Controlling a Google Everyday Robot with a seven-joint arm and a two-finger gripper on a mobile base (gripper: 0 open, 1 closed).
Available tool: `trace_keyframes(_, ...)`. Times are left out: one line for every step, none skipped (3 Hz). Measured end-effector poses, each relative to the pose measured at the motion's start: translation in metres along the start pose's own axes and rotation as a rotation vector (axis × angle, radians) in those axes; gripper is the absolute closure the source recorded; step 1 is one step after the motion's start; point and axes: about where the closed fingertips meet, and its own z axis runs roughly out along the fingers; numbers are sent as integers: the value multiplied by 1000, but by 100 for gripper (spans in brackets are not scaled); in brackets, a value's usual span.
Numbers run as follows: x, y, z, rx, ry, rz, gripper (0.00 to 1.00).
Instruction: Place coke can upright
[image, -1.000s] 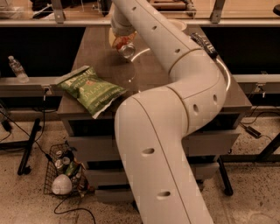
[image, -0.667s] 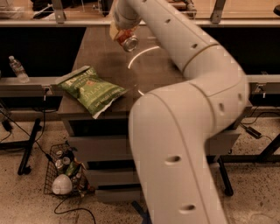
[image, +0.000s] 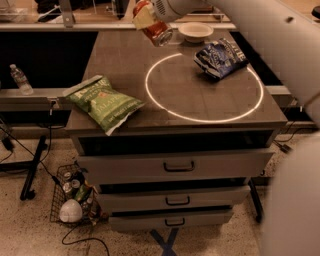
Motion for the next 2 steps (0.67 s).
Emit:
trace_keyframes(31,32,-9,-102,-124,12,100)
trace_keyframes(60,23,-12,-140,-279,112,100)
